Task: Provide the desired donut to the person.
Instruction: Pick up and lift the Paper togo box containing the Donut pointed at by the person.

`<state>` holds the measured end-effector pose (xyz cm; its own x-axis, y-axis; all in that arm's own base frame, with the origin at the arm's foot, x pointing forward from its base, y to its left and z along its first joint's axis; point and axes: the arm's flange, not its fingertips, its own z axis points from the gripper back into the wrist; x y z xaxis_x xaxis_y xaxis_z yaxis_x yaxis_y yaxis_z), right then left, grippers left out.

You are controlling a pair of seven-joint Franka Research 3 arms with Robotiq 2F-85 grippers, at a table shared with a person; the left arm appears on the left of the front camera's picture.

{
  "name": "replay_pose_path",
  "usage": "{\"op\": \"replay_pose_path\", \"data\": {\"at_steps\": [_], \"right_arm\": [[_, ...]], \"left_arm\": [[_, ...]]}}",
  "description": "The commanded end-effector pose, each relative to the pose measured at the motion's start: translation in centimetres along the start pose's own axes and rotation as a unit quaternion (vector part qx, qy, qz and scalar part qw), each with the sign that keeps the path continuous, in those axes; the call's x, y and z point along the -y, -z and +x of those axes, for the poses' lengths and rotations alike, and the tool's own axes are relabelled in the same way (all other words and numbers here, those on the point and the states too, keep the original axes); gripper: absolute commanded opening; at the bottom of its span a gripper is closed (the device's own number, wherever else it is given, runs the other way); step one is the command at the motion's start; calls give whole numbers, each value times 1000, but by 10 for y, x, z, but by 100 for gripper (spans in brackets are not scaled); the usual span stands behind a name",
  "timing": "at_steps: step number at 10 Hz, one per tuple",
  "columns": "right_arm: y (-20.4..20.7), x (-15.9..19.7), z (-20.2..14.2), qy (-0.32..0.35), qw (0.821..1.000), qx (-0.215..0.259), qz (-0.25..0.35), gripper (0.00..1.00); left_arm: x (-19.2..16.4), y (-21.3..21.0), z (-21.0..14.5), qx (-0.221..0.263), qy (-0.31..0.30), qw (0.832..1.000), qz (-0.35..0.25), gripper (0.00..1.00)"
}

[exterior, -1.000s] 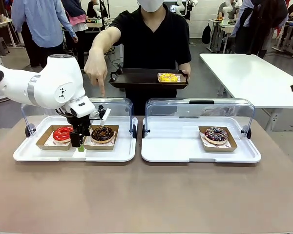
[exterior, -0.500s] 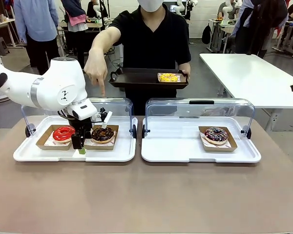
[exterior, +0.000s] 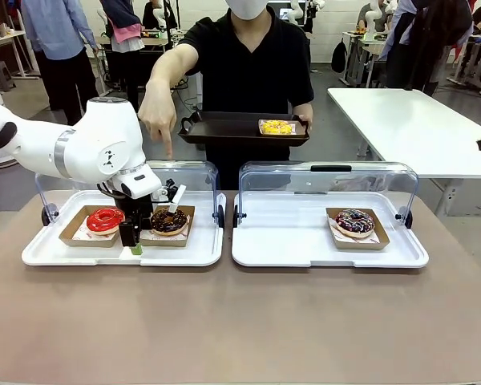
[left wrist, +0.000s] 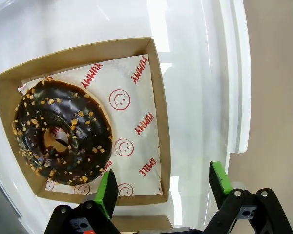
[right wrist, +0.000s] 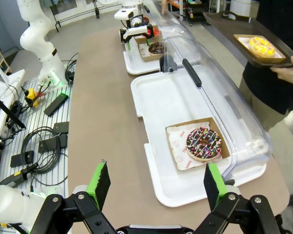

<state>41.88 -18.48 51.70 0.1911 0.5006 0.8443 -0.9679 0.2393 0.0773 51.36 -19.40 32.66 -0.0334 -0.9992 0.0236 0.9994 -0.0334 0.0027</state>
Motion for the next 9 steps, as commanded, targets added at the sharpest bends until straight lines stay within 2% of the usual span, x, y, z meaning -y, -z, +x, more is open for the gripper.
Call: {"op": "replay_pose_path", "data": {"at_steps": [1,2,3,5,6,7,8,9], "right_arm": [[0,1,0,0,1000,1,3,100],[0,1,0,0,1000,1,3,100],[0,1,0,0,1000,1,3,100],[0,1,0,0,1000,1,3,100],[0,1,0,0,1000,1,3,100],[0,1,0,0,1000,1,3,100],[0,1,0,0,1000,1,3,100],[0,1,0,0,1000,1,3,100]], "left_arm": [[-3,1,1,-5,0,1000,-3,47],[-4,0,0,-6,2,1000,-4,43],[-4,-1,0,-6,2,1000,-7,0],[-3,1,1,-9,3,1000,-12,0],[-3,1,1,-11,5,1000,-13,26],[-3,1,0,-12,7,1000,-13,16],[-2,1,0,-12,8,1000,-12,0],[-2,1,0,-12,8,1000,-12,0]]}}
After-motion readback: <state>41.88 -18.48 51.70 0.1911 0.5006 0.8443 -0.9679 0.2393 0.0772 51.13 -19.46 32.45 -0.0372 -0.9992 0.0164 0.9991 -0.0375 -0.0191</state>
